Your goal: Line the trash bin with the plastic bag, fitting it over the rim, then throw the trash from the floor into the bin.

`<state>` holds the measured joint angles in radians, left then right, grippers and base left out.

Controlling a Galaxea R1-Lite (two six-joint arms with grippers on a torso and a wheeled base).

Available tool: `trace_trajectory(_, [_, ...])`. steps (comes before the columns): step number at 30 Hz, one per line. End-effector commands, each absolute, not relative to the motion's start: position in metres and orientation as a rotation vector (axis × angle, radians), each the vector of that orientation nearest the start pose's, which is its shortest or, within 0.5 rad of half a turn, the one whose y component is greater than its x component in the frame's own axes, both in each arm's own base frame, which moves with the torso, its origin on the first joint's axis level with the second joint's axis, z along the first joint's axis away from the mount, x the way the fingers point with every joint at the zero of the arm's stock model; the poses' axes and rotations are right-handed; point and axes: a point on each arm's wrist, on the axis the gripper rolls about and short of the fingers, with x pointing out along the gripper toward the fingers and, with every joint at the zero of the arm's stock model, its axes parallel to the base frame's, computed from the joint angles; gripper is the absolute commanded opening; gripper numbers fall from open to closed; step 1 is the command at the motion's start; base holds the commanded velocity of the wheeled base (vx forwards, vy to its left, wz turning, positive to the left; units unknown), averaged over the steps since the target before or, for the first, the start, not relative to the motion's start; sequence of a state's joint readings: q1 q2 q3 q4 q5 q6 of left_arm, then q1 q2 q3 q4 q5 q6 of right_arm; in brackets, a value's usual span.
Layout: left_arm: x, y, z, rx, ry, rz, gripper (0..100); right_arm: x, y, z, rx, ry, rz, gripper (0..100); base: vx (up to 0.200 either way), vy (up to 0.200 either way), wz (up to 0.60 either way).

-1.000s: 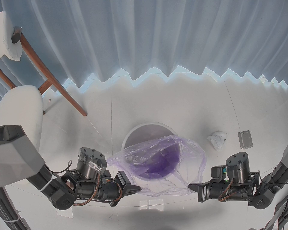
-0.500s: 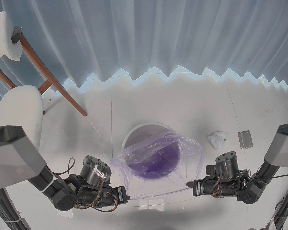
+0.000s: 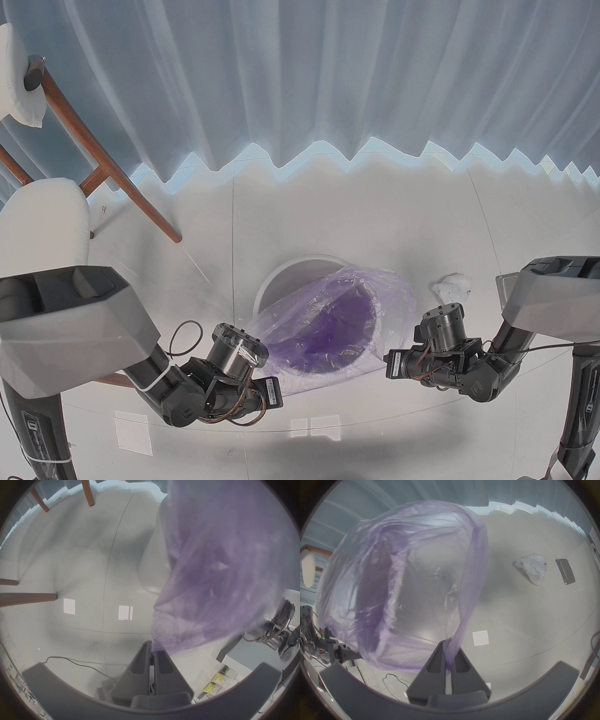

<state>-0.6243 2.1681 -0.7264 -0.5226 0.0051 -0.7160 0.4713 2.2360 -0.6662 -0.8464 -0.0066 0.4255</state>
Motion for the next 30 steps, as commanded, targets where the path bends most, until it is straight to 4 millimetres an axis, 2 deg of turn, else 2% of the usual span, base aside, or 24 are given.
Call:
trace_trajectory(1, [0.274, -0.196, -0.017, -0.337, 1.054, -0.191, 0, 0.311, 0.15, -0.027, 0.223, 0.817, 0.244, 0, 0.0, 0.0, 0.0])
trace_trajectory(5, [0.282, -0.203, -0.015, -0.353, 1.029, -0.203, 0, 0.321, 0.154, -0.03, 0.229, 0.795, 0.224, 0, 0.0, 0.0, 0.0])
trace_trajectory(10, [0.282, -0.203, -0.011, -0.357, 1.017, -0.209, 0, 0.326, 0.157, -0.024, 0.265, 0.767, 0.224, 0, 0.0, 0.0, 0.0])
trace_trajectory(11, [0.281, -0.203, -0.01, -0.357, 1.018, -0.208, 100, 0.326, 0.157, -0.022, 0.267, 0.764, 0.224, 100, 0.0, 0.0, 0.0])
trace_trajectory(15, [0.28, -0.2, 0.001, -0.367, 0.993, -0.21, 100, 0.32, 0.156, -0.007, 0.304, 0.73, 0.23, 100, 0.0, 0.0, 0.0])
trace_trajectory(20, [0.259, -0.19, 0.022, -0.365, 0.967, -0.213, 100, 0.291, 0.145, 0.006, 0.308, 0.765, 0.232, 100, 0.0, 0.0, 0.0])
trace_trajectory(21, [0.249, -0.185, 0.03, -0.364, 0.965, -0.222, 100, 0.28, 0.139, 0.009, 0.303, 0.78, 0.229, 100, 0.0, 0.0, 0.0])
trace_trajectory(23, [0.24, -0.181, 0.037, -0.364, 0.963, -0.233, 100, 0.273, 0.135, 0.011, 0.302, 0.788, 0.225, 100, 0.0, 0.0, 0.0])
trace_trajectory(24, [0.224, -0.175, 0.046, -0.361, 0.964, -0.259, 100, 0.263, 0.13, 0.017, 0.304, 0.793, 0.221, 100, 0.0, 0.0, 0.0])
trace_trajectory(28, [0.193, -0.164, 0.069, -0.37, 0.936, -0.34, 100, 0.248, 0.12, 0.031, 0.324, 0.78, 0.232, 100, 0.0, 0.0, 0.0])
trace_trajectory(29, [0.192, -0.164, 0.07, -0.371, 0.935, -0.344, 100, 0.247, 0.119, 0.032, 0.325, 0.778, 0.233, 100, 0.0, 0.0, 0.0])
trace_trajectory(30, [0.184, -0.159, 0.08, -0.39, 0.907, -0.394, 100, 0.242, 0.117, 0.041, 0.348, 0.758, 0.24, 100, 0.0, 0.0, 0.0])
